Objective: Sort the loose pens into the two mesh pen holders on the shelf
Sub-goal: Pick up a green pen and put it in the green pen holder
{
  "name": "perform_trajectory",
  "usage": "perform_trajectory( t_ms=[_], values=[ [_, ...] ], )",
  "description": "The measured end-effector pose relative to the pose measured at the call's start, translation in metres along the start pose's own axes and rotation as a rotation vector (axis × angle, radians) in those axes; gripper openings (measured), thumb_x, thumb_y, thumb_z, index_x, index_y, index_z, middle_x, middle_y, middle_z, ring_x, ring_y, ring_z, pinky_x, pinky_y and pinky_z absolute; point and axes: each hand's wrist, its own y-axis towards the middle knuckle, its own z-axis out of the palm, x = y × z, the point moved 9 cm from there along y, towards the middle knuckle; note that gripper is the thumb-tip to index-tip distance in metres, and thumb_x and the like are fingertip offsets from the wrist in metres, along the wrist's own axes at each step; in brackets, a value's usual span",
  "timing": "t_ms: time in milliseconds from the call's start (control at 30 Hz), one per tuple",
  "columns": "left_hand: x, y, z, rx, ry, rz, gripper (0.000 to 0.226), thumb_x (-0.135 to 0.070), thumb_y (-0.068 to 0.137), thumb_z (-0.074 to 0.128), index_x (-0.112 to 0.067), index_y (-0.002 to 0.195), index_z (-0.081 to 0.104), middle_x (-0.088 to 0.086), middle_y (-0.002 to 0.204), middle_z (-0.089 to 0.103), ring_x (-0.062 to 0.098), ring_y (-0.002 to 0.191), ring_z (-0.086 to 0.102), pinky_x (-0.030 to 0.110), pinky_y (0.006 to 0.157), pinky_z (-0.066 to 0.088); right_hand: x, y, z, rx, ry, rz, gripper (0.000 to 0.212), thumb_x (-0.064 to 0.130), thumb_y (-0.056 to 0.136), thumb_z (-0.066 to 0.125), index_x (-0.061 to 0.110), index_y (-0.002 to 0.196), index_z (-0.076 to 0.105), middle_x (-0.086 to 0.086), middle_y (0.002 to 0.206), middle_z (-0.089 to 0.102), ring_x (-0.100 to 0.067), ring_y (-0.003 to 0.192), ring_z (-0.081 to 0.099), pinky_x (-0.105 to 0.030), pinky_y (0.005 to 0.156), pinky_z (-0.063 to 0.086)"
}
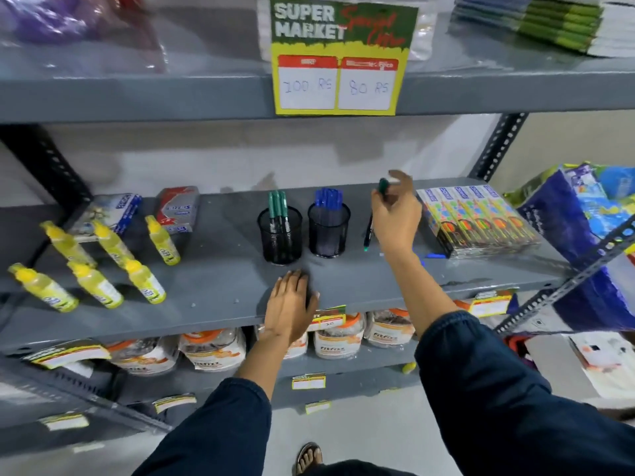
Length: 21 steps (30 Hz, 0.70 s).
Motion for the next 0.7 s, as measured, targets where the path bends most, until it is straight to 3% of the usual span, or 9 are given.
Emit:
perform_trajectory(
  t_ms=[133,233,333,467,567,700],
  values=[
    [0.038,-0.013,-0.015,-0.037,0.003,-0.086,0.062,-0.043,0.088,0.025,0.003,0.121,0.049,0.024,0.126,0.055,0.037,0.122,0.046,0.047,0.107,0.029,0.042,0.006,0.034,-0.002,0.177,-0.071,0.031,0.006,0.088,0.054,0.011,0.118,0.054,-0.001,0.081,0.06,-0.017,0.068,0.058,-0.017,0.061,0.047],
    [0.075,-0.016,-0.029,-0.047,0.008,-0.205,0.05,-0.036,0.093,0.041,0.003,0.125,0.045,0.024,0.131,0.05,0.038,0.125,0.04,0.046,0.109,0.026,0.059,0.007,0.077,0.112,0.243,-0.068,0.027,0.004,0.089,0.054,0.008,0.116,0.055,-0.001,0.083,0.06,-0.018,0.073,0.058,-0.024,0.067,0.05],
    [0.094,-0.01,-0.037,-0.05,0.009,-0.251,0.052,-0.033,0.092,0.047,0.004,0.127,0.041,0.025,0.134,0.046,0.039,0.128,0.035,0.046,0.111,0.022,0.067,0.0,0.12,0.256,0.179,-0.108,0.027,0.006,0.09,0.055,0.008,0.117,0.056,-0.009,0.089,0.066,-0.019,0.076,0.06,-0.03,0.072,0.054],
    [0.098,-0.006,-0.035,-0.042,-0.02,-0.25,0.062,-0.041,0.087,0.038,0.003,0.13,0.038,0.024,0.138,0.043,0.038,0.131,0.032,0.046,0.112,0.02,0.051,-0.015,0.168,0.406,0.022,-0.13,0.029,0.006,0.089,0.059,0.01,0.117,0.059,-0.016,0.098,0.067,-0.025,0.078,0.063,-0.041,0.081,0.056],
    [0.1,-0.007,-0.036,-0.071,-0.029,-0.249,0.062,-0.042,0.084,0.04,0.001,0.129,0.041,0.023,0.135,0.046,0.038,0.128,0.035,0.046,0.111,0.023,0.036,-0.026,0.19,0.509,-0.085,-0.149,0.031,0.009,0.088,0.06,0.01,0.119,0.058,-0.012,0.094,0.061,-0.022,0.08,0.057,-0.034,0.081,0.052],
    [0.102,-0.007,-0.036,-0.096,-0.049,-0.244,0.06,-0.041,0.084,0.044,0.0,0.127,0.045,0.022,0.131,0.05,0.038,0.125,0.04,0.046,0.109,0.026,0.022,-0.033,0.204,0.577,-0.197,-0.152,0.033,0.007,0.089,0.06,0.009,0.122,0.057,-0.018,0.113,0.061,-0.02,0.083,0.056,-0.034,0.087,0.049]
  ],
)
